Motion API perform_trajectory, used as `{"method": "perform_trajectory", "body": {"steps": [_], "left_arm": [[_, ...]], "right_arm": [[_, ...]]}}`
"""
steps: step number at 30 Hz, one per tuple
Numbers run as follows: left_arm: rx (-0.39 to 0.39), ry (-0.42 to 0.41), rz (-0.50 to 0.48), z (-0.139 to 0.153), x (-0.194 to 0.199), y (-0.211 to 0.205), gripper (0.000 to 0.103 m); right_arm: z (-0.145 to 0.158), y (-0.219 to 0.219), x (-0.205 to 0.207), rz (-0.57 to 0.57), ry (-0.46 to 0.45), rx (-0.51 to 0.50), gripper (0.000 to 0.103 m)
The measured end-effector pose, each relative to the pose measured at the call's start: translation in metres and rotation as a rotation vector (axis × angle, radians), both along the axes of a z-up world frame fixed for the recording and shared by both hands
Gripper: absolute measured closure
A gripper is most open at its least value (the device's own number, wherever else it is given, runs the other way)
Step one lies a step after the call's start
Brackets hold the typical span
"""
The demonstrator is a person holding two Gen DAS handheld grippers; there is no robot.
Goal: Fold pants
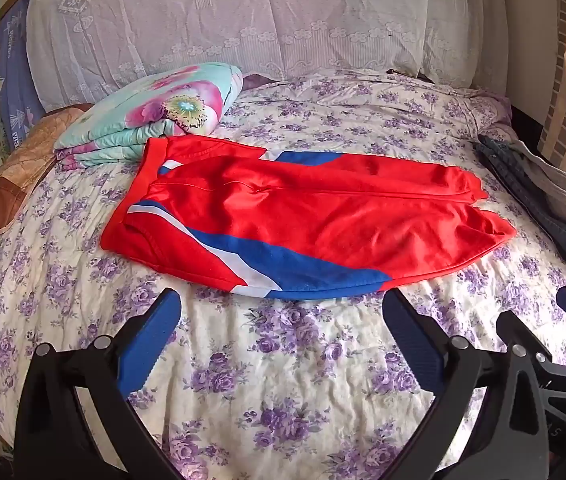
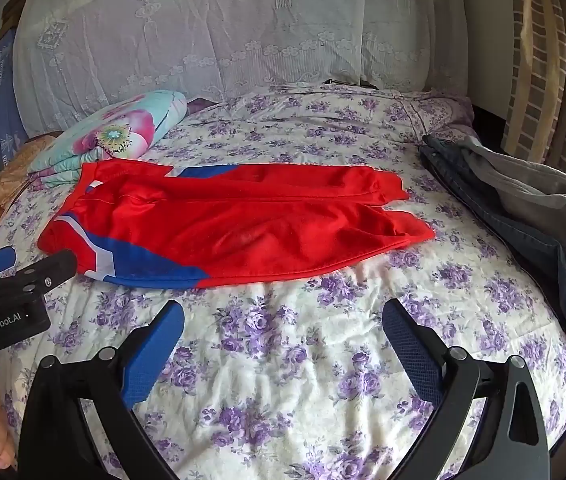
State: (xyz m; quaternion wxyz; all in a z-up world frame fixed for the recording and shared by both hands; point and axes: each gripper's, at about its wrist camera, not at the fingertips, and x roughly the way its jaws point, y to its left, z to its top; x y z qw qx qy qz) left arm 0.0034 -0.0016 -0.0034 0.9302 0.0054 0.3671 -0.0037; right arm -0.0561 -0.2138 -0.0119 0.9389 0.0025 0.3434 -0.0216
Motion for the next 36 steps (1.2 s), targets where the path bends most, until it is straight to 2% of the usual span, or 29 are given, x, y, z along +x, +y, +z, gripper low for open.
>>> {"method": "perform_trajectory", "body": {"steps": [36], "left_arm": [[0.002, 0.013, -0.001, 0.0, -0.003, 0.001, 0.005]], "right_arm": [[0.003, 0.01, -0.005, 0.02, -0.002, 0.004, 0.003]]}}
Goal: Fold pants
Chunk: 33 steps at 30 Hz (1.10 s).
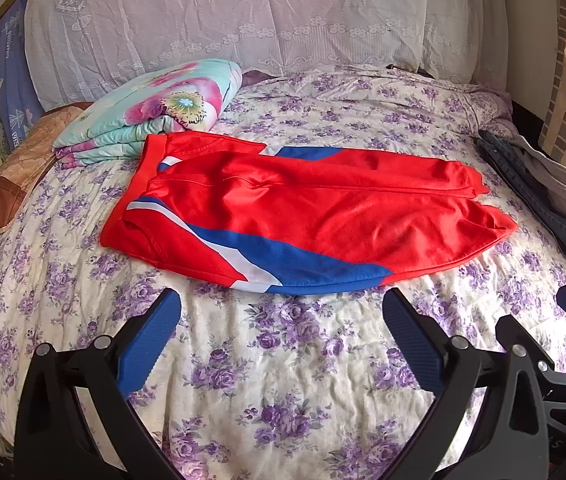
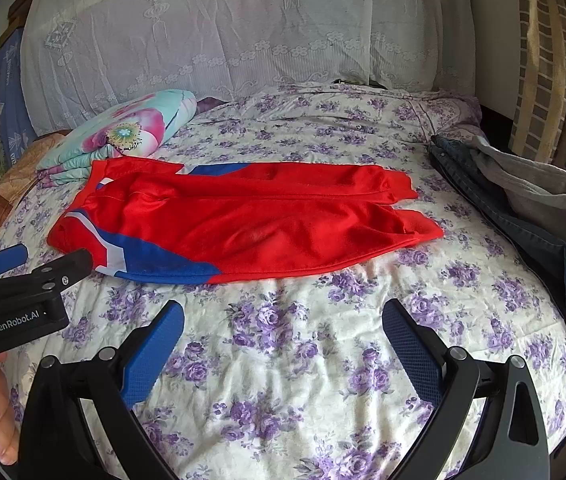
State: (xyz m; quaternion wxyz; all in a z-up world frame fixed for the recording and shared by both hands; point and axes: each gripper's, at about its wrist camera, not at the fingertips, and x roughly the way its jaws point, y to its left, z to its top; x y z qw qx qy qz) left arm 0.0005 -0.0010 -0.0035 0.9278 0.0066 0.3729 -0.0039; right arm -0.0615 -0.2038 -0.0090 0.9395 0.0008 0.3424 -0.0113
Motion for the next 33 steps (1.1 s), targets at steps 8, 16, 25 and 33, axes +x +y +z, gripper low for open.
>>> {"method": "perform_trajectory", "body": {"steps": [8, 16, 25, 33], "left_arm": [[0.0, 0.001, 0.004, -0.0004, -0.0004, 0.0, 0.005], [-0.001, 0.002, 0.003, 0.0001, 0.0001, 0.0003, 0.005], [-0.001, 0.002, 0.003, -0.0004, 0.0, 0.0012, 0.005], [0.0, 0.002, 0.004, -0.0009, 0.0001, 0.0025, 0.005]], "right_arm": [[-0.0021, 0.0028, 0.0011, 0.003, 0.004, 0.0, 0.003], [-0.0025, 0.003, 0.0009, 0.004, 0.005, 0.001, 0.003], [-0.0027, 0.004, 0.0012, 0.003, 0.005, -0.001, 0.003], [-0.0023, 0.0035, 0.0013, 0.003, 0.005, -0.001, 0.003]]}}
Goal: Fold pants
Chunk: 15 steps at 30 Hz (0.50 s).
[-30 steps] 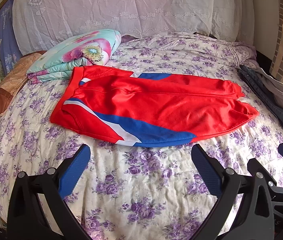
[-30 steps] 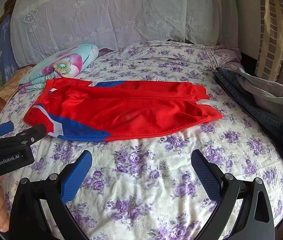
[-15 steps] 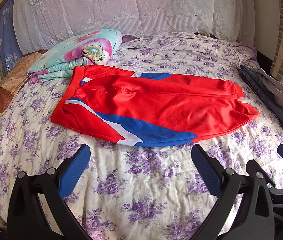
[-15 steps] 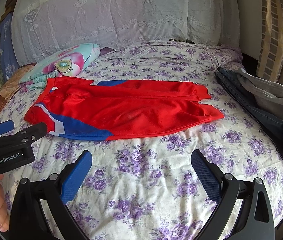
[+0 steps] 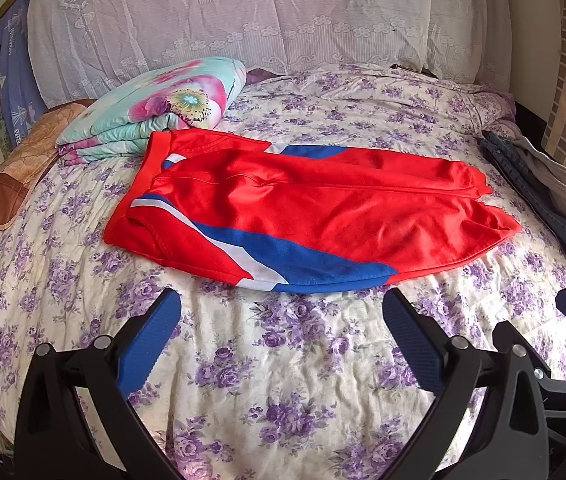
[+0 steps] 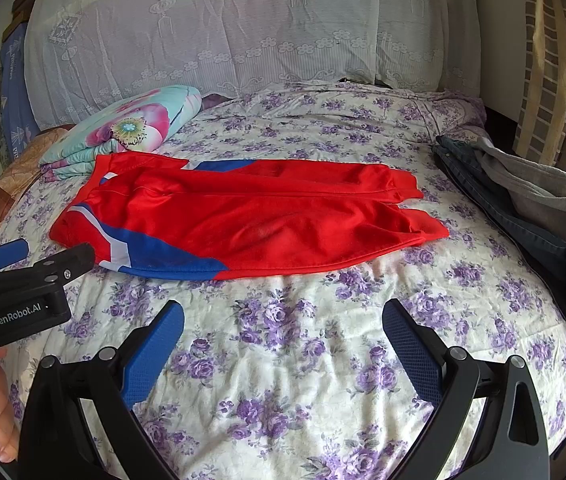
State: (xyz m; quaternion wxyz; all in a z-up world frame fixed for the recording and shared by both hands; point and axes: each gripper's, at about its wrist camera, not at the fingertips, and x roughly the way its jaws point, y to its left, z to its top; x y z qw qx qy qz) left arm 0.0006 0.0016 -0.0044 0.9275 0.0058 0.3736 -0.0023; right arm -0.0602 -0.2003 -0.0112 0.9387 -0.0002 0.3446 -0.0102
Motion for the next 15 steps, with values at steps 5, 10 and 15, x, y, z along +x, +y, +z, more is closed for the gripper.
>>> {"method": "perform_trajectory", "body": {"steps": [5, 10, 15], "left_arm": [[0.001, 0.0, 0.001, 0.0, 0.0, 0.0, 0.005], [-0.102, 0.127, -0.041, -0.023, 0.019, 0.014, 0.005], [-0.319, 0.334, 0.046, -0.068, 0.074, 0.071, 0.005]], "right_arm": [[0.0, 0.001, 0.0, 0.001, 0.0, -0.001, 0.003], [-0.01, -0.001, 0.002, -0.016, 0.02, -0.005, 0.003], [-0.019, -0.014, 0.004, -0.046, 0.056, 0.019, 0.003]]}}
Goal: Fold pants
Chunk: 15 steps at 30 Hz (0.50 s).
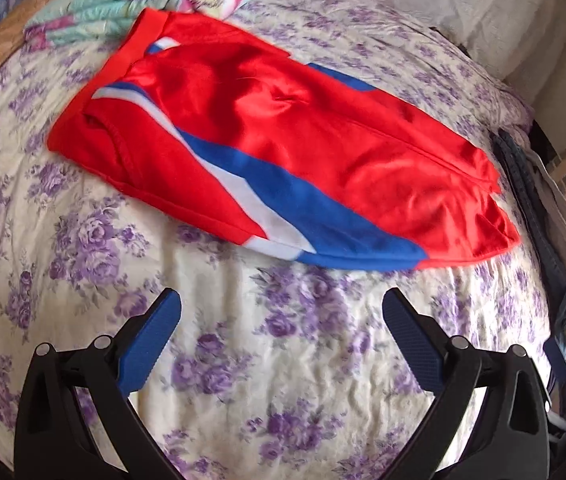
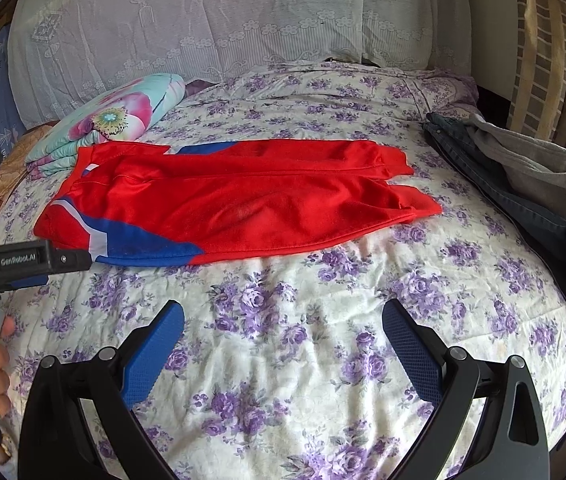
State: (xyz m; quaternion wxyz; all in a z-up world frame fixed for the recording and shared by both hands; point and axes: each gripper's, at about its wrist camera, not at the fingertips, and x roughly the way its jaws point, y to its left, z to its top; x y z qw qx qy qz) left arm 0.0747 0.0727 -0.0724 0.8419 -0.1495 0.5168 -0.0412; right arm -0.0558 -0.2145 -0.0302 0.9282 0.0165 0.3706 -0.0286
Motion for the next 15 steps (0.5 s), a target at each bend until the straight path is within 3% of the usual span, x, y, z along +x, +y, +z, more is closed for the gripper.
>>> {"method": "perform_trajectory", "body": {"steps": [4, 6, 7, 8, 10, 13, 15], "left_arm": [[-0.067, 0.055, 0.163, -0.013, 0.041, 0.062, 0.005], [-0.102, 0.079, 0.199, -0.018, 0.057, 0.082, 0.006], [-0.116, 0.084, 0.206, -0.02, 0.063, 0.089, 0.011], [-0.106, 0.081, 0.209, -0.021, 0.069, 0.092, 0.022], [-0.015, 0.087, 0.23, -0.019, 0.08, 0.098, 0.088], [-0.122, 0.053, 0.256, -0.017, 0.073, 0.114, 0.094], [-0.065, -0.005, 0.255, -0.005, 0.053, 0.11, 0.094]], "right_arm": [[0.002, -0.011, -0.003, -0.02, -0.005, 0.007, 0.003], [0.003, -0.014, -0.005, -0.026, -0.008, 0.011, 0.003], [0.003, -0.015, -0.006, -0.028, -0.009, 0.01, 0.003], [0.002, -0.017, -0.007, -0.029, -0.008, 0.009, 0.003], [0.0, -0.02, -0.006, -0.029, 0.002, 0.013, 0.003], [-0.002, -0.031, -0.003, -0.005, 0.023, 0.057, 0.003], [-0.001, -0.05, 0.004, 0.005, 0.047, 0.109, 0.003]]}}
